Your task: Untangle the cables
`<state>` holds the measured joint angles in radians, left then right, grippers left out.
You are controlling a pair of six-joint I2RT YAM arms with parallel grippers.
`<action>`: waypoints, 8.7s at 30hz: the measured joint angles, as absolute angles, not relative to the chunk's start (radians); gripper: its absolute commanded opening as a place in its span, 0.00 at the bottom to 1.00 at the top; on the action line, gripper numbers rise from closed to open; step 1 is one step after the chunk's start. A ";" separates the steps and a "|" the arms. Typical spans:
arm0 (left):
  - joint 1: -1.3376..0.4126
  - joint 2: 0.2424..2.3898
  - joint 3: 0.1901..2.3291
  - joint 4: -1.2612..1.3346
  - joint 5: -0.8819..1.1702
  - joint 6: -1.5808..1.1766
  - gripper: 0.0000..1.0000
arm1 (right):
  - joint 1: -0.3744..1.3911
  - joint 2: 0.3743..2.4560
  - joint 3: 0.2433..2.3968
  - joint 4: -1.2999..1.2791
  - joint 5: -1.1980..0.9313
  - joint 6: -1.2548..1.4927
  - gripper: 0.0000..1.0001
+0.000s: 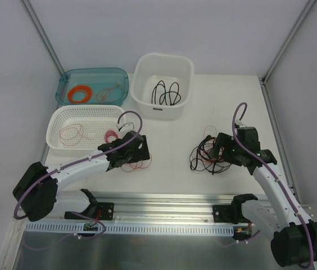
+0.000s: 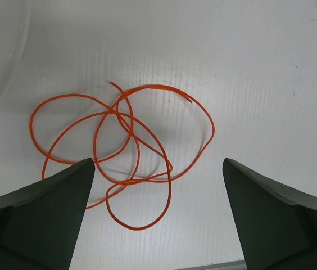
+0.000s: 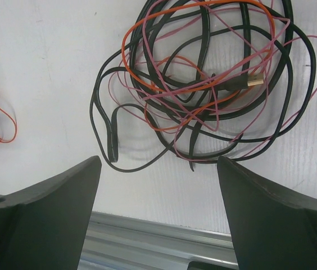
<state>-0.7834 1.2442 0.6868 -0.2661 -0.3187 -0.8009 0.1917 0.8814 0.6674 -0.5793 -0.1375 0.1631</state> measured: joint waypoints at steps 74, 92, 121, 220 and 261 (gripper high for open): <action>-0.005 2.120 2.016 -0.461 -0.003 -0.342 0.30 | 0.196 0.801 0.651 -0.615 -0.190 0.059 0.97; 0.021 1.959 1.870 -0.474 0.072 -0.360 0.99 | 0.196 0.924 0.662 -0.602 -0.087 0.101 0.97; -0.414 0.893 0.780 -0.479 0.231 -0.407 0.99 | 0.248 1.103 0.790 -0.505 0.109 0.092 0.59; -0.727 1.626 1.069 -0.349 -0.026 -0.480 0.68 | 0.649 1.304 0.809 -0.374 0.187 0.310 0.88; -0.667 1.223 1.591 -0.562 -0.267 -0.250 0.00 | 0.373 1.462 0.744 -0.302 0.165 0.469 0.33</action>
<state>-0.6670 1.2232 1.5913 -0.5621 -0.2668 -0.2504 0.3729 1.4624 0.7444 -0.3023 0.1654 0.4686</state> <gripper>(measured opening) 0.008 0.348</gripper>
